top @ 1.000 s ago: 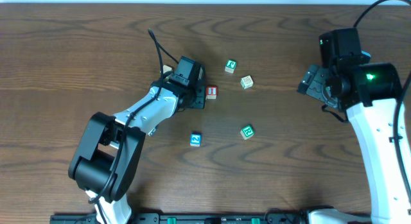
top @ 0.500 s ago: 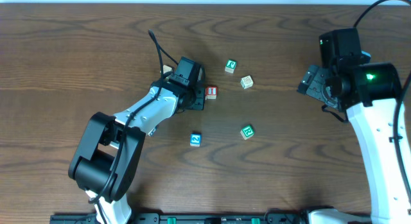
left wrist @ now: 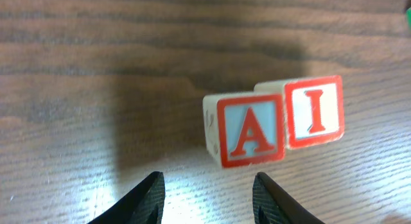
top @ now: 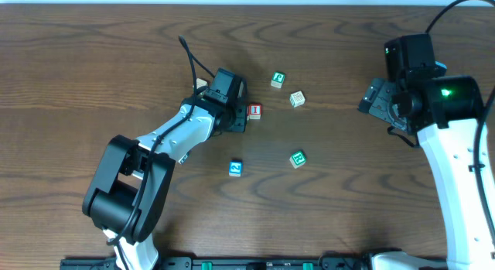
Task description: Spell out Ai2
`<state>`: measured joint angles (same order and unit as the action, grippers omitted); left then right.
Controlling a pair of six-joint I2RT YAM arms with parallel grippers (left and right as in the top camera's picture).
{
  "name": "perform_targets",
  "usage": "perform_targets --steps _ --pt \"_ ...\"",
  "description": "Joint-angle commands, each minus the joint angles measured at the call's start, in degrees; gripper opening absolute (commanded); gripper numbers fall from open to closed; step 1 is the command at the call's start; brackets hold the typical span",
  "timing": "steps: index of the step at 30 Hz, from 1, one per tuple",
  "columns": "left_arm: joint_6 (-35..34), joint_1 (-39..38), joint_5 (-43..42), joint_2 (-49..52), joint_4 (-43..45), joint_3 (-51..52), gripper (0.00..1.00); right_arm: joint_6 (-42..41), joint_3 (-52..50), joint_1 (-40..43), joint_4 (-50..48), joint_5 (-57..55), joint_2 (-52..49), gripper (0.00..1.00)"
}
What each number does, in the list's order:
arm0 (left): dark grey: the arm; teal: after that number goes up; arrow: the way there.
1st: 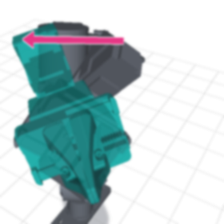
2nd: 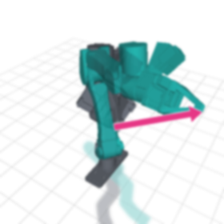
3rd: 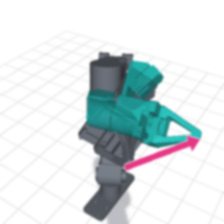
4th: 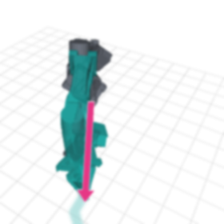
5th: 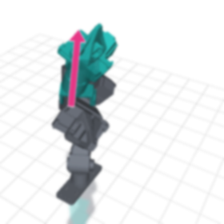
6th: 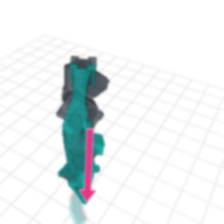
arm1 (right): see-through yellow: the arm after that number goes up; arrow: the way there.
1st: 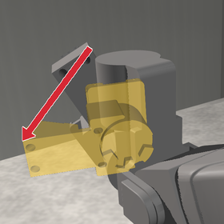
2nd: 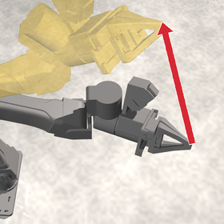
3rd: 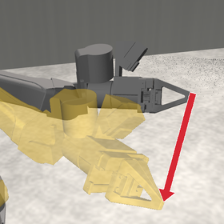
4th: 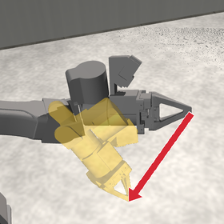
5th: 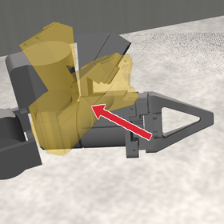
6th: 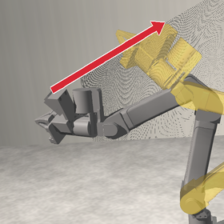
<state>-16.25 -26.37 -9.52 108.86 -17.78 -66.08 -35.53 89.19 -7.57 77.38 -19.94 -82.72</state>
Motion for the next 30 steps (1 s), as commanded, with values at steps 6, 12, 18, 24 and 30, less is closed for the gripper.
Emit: perform_targets --steps 6,12,18,24,30 --pt "1.29 0.04 0.52 0.46 -0.66 -0.72 0.47 0.44 -0.07 0.42 0.22 -0.81 0.15 0.99" --pt "1.27 0.04 0.5 1.77 0.83 -0.72 0.46 0.44 -0.07 0.42 0.2 -0.83 0.15 0.99" --pt "1.25 0.04 0.44 2.43 1.73 -0.72 0.46 0.44 -0.07 0.42 0.2 -0.83 0.15 0.99" --pt "1.25 0.04 0.48 2.4 2.03 -0.72 0.44 0.44 -0.07 0.42 0.2 -0.83 0.15 0.99" --pt "1.25 0.07 0.5 2.4 3.1 -0.72 0.44 0.44 -0.07 0.42 0.2 -0.83 0.15 0.99"
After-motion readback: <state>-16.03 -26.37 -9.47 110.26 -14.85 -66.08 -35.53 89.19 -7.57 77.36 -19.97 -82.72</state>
